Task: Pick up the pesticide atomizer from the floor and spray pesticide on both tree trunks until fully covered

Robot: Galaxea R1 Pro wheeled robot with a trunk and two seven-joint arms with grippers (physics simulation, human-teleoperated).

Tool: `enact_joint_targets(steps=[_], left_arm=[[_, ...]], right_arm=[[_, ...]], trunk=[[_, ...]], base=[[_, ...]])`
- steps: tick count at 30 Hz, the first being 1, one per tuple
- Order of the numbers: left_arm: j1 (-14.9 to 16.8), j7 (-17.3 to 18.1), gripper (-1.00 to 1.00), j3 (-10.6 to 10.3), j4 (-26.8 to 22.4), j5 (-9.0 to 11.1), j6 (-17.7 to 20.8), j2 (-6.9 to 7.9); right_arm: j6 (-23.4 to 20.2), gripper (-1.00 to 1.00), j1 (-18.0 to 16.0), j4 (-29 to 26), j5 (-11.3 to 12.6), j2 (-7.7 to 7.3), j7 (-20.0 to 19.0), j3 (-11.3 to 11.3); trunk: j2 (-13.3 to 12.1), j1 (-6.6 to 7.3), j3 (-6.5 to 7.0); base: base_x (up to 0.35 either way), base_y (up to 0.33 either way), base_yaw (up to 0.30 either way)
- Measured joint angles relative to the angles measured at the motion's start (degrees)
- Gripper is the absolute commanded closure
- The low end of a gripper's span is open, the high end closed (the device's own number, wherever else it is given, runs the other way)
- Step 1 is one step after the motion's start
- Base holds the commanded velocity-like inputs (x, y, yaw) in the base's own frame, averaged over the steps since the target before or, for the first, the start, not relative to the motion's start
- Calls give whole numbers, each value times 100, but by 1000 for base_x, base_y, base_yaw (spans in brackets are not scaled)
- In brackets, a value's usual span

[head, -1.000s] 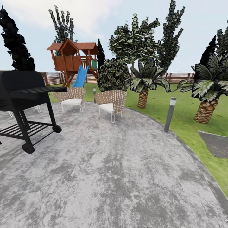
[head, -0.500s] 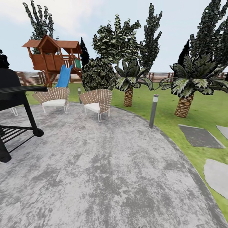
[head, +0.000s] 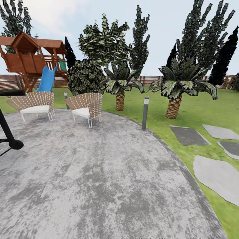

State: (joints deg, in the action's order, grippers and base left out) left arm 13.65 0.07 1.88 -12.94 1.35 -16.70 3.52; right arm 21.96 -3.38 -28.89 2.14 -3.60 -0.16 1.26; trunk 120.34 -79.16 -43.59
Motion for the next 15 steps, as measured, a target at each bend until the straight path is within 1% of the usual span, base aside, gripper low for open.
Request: enact_joint_targets(steps=[7,15], left_arm=[[2,0,-100,-3,0,-4,0,0],[1,0,-100,-2,-1,-6,0,0]], right_arm=[[0,-100,0,0,-4,0,-3,0],[0,-100,-1,1,-7,0,-14,-9]], trunk=[[281,-154,-145],[602,-330,-342]], base=[[0,0,-290],[0,0,-191]])
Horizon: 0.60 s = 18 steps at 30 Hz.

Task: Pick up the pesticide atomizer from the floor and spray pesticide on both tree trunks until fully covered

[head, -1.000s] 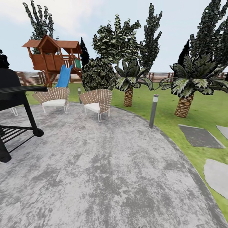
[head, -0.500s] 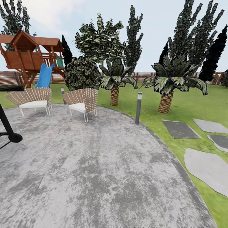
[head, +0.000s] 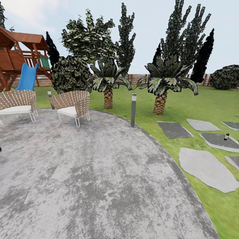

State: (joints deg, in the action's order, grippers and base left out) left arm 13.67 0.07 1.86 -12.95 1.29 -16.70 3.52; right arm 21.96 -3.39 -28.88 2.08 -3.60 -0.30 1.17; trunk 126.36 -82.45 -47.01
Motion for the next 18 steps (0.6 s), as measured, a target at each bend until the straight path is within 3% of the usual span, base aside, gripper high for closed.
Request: enact_joint_targets(steps=[18], left_arm=[[-4,0,-100,4,0,6,3,0]], right_arm=[[0,-100,0,0,-1,0,-2,-27]], trunk=[[722,-395,-468]], base=[[0,0,-162]])
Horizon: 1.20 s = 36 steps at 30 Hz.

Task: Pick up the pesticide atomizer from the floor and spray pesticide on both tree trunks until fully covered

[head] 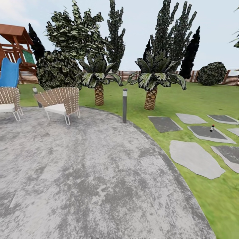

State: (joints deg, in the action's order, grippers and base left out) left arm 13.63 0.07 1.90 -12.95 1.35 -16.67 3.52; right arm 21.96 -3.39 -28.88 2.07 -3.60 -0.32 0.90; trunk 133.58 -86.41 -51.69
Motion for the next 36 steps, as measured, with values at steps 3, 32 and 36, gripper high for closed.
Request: enact_joint_targets(steps=[3,32,36], left_arm=[[0,0,-100,-3,0,1,-2,0],[4,-16,-100,-3,0,-2,-3,0],[5,-24,-100,9,0,0,-3,0]], right_arm=[[0,-100,0,0,0,0,0,-1],[0,-100,0,0,0,1,0,-1],[0,-100,0,0,0,0,0,-1]], trunk=[[120,-66,-78],[804,-440,-618],[804,-440,-650]], base=[[0,0,-161],[0,0,-161],[0,0,-161]])
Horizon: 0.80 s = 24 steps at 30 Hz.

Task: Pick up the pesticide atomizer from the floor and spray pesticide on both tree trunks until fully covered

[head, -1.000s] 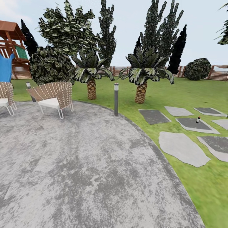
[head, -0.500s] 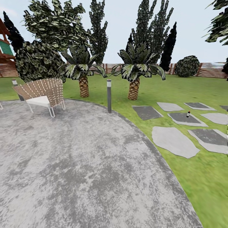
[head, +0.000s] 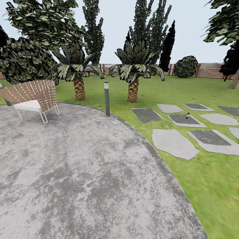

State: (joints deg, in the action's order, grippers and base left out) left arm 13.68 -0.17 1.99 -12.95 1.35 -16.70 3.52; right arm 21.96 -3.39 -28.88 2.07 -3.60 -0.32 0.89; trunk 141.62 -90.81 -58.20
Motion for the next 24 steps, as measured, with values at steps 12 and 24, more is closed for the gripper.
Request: enact_joint_targets(steps=[12,24], left_arm=[[0,-33,-100,19,-1,23,0,23],[141,-65,-100,48,-534,50,-2,65]], right_arm=[[0,-100,-1,1,0,1,7,8],[0,-100,-1,5,0,9,23,17]], trunk=[[0,3,-62],[0,4,-63]], base=[[195,0,-93],[336,0,-2]])
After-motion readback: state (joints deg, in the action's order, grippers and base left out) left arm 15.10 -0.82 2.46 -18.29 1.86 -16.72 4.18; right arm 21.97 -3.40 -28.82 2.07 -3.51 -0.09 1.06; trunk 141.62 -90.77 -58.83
